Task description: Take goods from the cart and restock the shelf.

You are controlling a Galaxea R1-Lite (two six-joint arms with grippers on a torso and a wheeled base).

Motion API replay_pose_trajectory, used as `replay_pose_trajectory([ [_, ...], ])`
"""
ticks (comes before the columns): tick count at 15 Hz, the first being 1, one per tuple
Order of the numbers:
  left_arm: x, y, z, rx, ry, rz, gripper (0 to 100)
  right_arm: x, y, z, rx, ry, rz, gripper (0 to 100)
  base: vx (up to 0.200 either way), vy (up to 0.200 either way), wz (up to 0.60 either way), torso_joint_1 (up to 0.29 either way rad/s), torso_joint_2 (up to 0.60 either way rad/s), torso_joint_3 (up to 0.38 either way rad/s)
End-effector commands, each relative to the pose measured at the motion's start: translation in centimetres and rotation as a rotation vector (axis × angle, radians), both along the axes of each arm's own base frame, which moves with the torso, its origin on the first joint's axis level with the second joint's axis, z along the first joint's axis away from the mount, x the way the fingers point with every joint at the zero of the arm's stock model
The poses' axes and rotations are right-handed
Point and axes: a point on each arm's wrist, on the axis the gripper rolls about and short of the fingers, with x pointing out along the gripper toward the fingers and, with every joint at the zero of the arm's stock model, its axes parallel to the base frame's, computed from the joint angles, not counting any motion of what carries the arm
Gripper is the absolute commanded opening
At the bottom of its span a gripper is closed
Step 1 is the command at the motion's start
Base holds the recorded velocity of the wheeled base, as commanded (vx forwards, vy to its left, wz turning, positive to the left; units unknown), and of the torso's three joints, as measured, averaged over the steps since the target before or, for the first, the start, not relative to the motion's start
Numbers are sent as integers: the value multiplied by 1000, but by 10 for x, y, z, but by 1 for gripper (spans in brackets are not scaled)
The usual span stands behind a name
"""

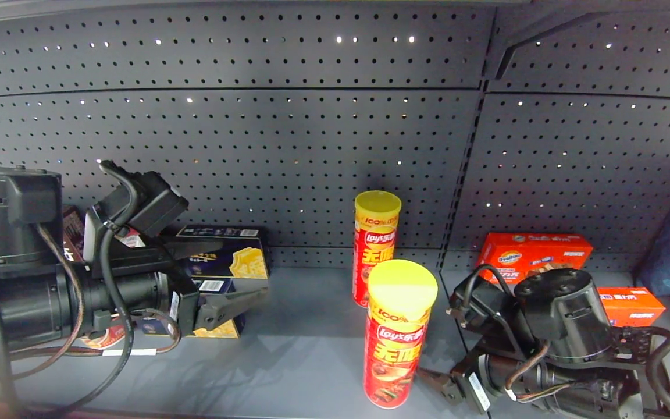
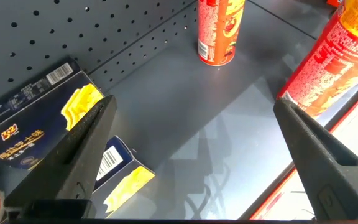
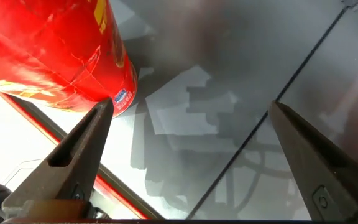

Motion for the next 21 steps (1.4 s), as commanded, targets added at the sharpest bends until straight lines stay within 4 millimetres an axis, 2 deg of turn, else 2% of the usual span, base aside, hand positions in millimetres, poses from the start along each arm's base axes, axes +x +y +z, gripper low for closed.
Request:
replay_pose_trajectory([
  [1,0,0,-1,3,2,0,100,2,3,-2,-5,4,4,100,0,0,0,0,0,0],
  [8,1,2,-4,-4,-8,9,100,8,12,-4,-2,0,14,100,0,0,0,0,0,0],
  [21,1,2,-7,-3,-3,7,100,9,15,-6,6,-5,19,100,0,0,0,0,0,0],
])
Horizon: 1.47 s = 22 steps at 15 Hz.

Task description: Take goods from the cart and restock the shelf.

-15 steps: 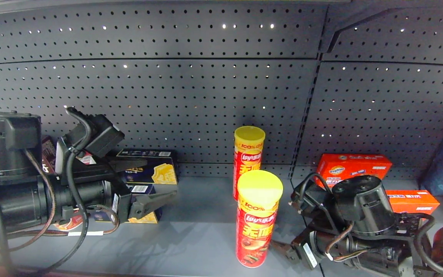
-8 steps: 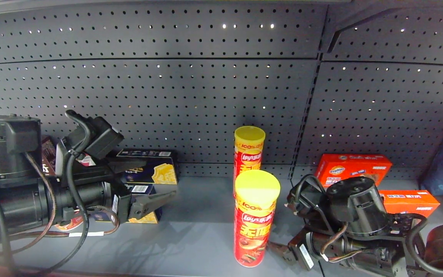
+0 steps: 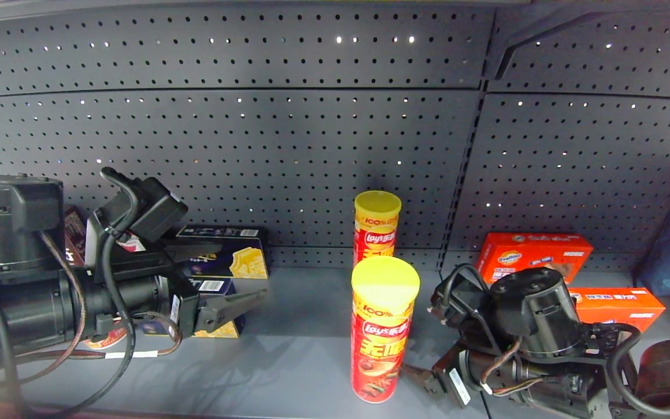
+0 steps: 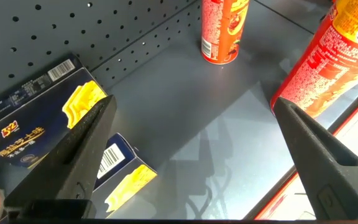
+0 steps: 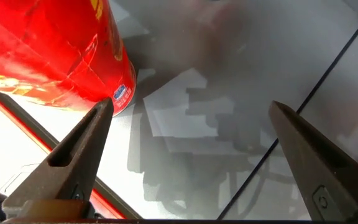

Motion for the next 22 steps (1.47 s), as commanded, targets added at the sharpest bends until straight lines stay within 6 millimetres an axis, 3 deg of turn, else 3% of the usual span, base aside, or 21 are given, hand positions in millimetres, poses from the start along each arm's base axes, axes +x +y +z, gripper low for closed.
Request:
replay_pose_trajectory([
  [1,0,0,-1,1,3,0,100,0,0,-1,-2,2,0,100,0,0,0,0,0,0],
  [5,-2,1,-1,1,4,0,100,-5,-4,4,9,-11,1,100,0,0,0,0,0,0],
  [7,-8,3,4,-8,-20,4,100,-14,-13,28,66,-73,-5,100,0,0,0,0,0,0],
  [10,-22,17,20,-29,-95,47,100,-35,-41,61,171,-169,-38,100,0,0,0,0,0,0],
  [14,-61,32,33,-60,-196,78,100,-59,-92,86,255,-300,-182,100,0,0,0,0,0,0],
  [18,-117,59,10,-82,-244,200,100,-87,-147,97,265,-414,-439,100,0,0,0,0,0,0],
  [22,-177,70,-37,-117,-302,340,100,-139,-174,63,197,-491,-723,100,0,0,0,0,0,0],
])
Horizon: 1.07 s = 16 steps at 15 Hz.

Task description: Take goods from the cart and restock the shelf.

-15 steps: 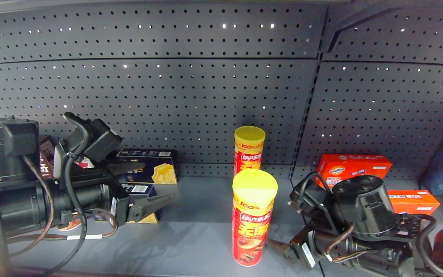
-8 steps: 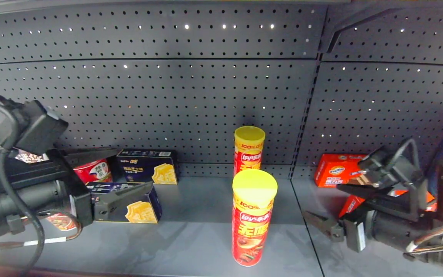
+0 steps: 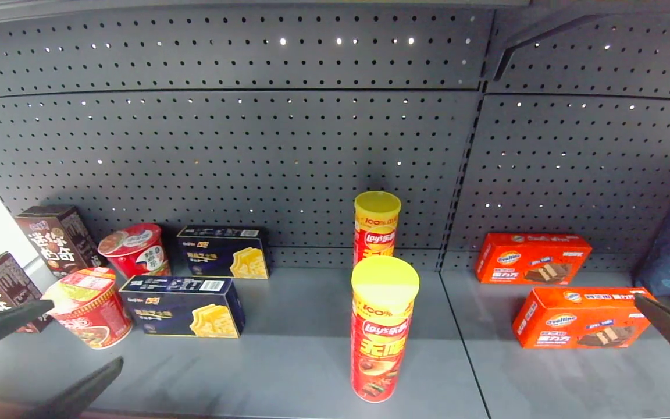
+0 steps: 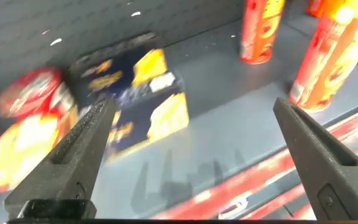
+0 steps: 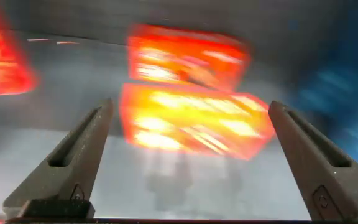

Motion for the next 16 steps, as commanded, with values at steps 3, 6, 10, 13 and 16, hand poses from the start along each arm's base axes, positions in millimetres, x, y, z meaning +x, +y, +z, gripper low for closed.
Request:
replay_pose_trajectory([
  [3,-60,6,-44,-6,-114,205,100,-45,-29,-29,29,-47,-286,100,0,0,0,0,0,0],
  [6,-82,5,-66,-3,-101,211,100,-65,-38,-49,45,-32,-448,100,0,0,0,0,0,0],
  [10,-97,4,-91,1,-103,205,100,-106,-39,-110,79,-118,-156,100,0,0,0,0,0,0],
  [13,-97,5,-101,-16,-112,171,100,-107,-33,-112,115,-110,98,100,0,0,0,0,0,0],
  [16,-100,5,-102,-92,-129,172,100,-107,-31,-112,140,-101,191,100,0,0,0,0,0,0],
])
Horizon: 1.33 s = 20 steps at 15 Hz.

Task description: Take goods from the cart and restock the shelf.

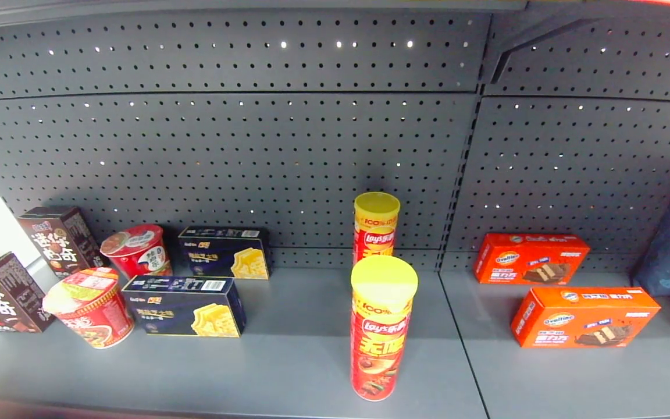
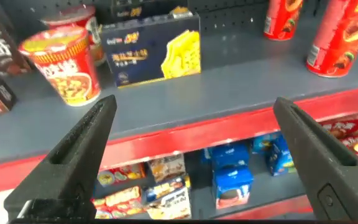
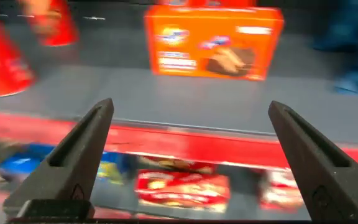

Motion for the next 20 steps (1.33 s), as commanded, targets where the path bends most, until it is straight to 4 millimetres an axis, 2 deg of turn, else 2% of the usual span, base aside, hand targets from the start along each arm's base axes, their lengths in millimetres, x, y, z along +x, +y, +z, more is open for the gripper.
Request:
replay_pose_trajectory([
  [1,-2,0,-1,32,-28,-6,100,-2,-1,-1,8,-22,-24,100,0,0,0,0,0,0],
  [6,-2,-1,-1,62,-39,-67,100,-2,-1,-1,1,-23,-37,100,-40,0,0,0,1,0],
  [20,-2,-1,-1,53,-37,-68,100,-2,-1,-1,-28,-26,-8,100,0,0,0,0,0,0],
])
